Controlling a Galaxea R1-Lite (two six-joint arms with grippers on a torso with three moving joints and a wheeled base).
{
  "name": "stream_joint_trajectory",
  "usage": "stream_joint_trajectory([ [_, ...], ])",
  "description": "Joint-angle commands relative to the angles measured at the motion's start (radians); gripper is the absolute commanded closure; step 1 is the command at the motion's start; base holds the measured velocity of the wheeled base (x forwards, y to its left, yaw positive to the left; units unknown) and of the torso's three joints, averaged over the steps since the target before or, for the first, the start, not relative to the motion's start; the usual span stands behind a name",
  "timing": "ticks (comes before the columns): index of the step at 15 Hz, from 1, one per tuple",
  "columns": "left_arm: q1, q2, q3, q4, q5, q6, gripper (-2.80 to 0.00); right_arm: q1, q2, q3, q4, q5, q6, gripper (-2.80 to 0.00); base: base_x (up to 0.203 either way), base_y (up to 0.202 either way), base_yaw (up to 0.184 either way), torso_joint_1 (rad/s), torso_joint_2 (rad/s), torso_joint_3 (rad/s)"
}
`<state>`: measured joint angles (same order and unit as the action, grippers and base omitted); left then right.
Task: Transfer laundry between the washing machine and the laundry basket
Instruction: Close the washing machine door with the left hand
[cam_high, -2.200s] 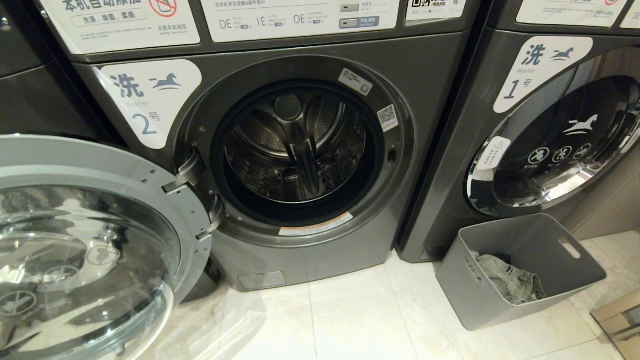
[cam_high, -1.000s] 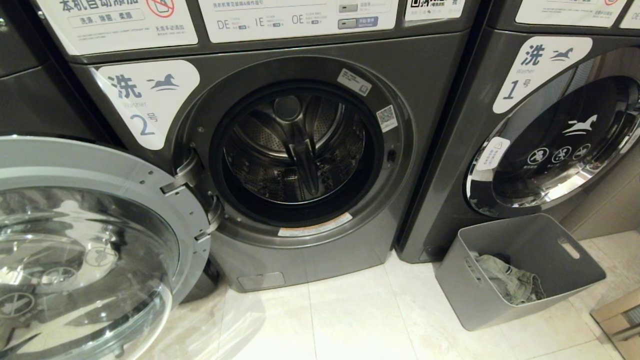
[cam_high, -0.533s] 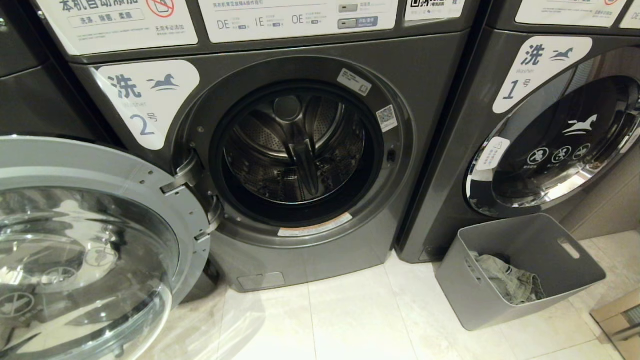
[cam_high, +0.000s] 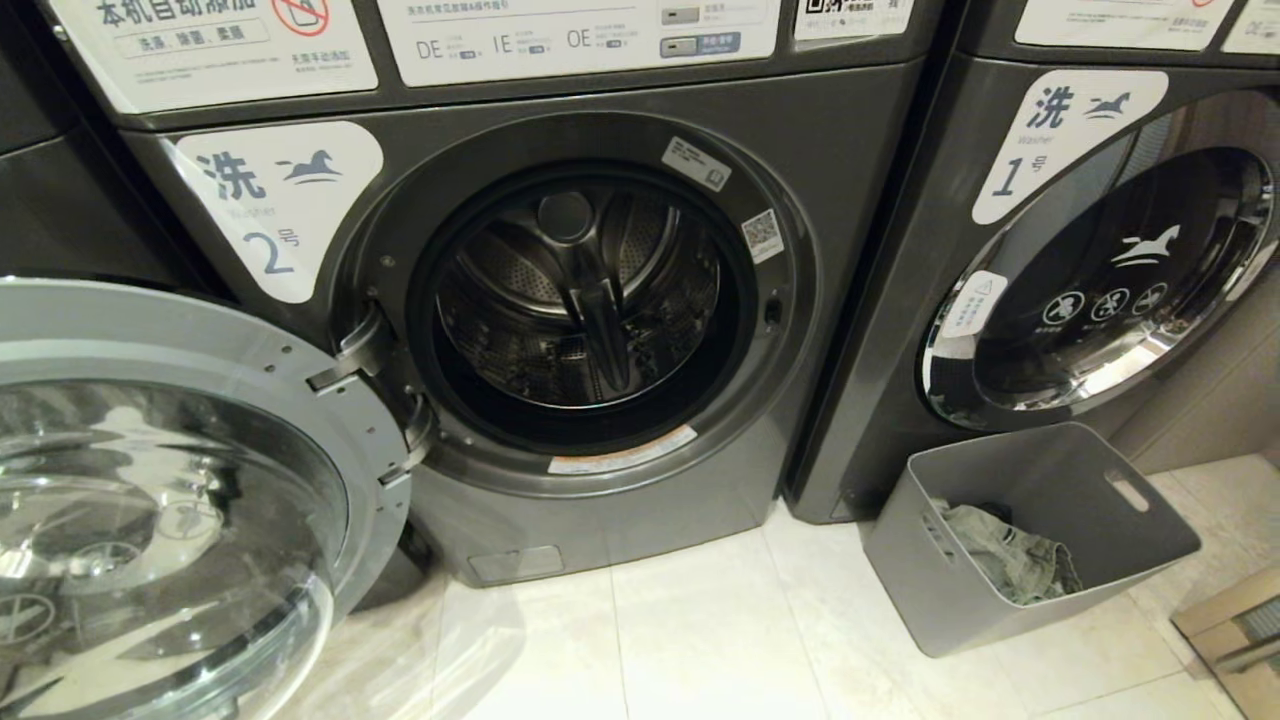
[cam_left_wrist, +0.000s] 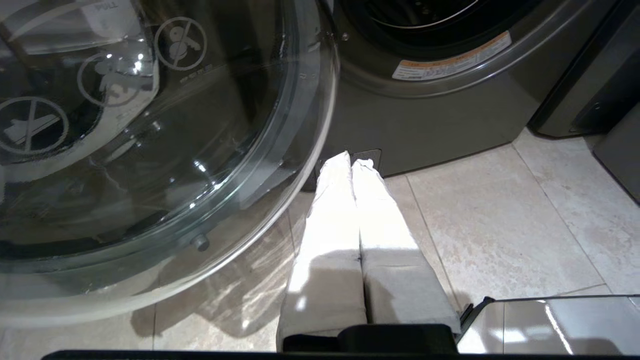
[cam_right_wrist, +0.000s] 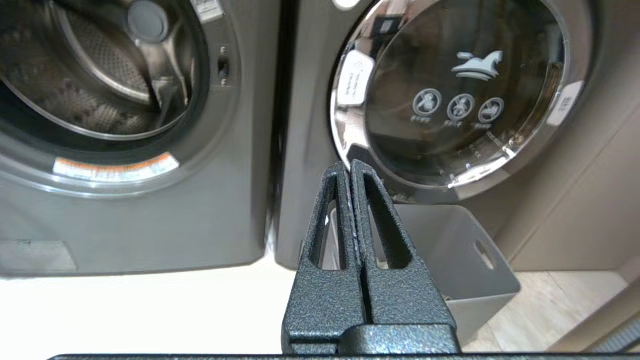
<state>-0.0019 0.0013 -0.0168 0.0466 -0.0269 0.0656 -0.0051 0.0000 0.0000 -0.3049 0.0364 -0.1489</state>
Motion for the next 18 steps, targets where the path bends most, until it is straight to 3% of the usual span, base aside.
stream_joint_trajectory([
  [1,0.002,-0.003,0.0,0.001,0.001,-0.001,0.0,0.0,0.0,0.04,-0.002,0.0,-0.001,0.0,0.0,0.0,0.0,0.0,0.0,0.0],
  [9,0.002,-0.003,-0.002,0.001,-0.001,-0.003,0.0,0.0,0.0,0.04,-0.002,-0.001,0.002,0.0,0.002,-0.007,0.144,0.003,0.0,0.002],
  [18,0.001,-0.002,-0.001,0.001,-0.001,0.0,0.0,0.0,0.0,0.04,-0.002,-0.002,0.003,0.0,0.0,0.0,0.0,0.0,0.0,0.0],
])
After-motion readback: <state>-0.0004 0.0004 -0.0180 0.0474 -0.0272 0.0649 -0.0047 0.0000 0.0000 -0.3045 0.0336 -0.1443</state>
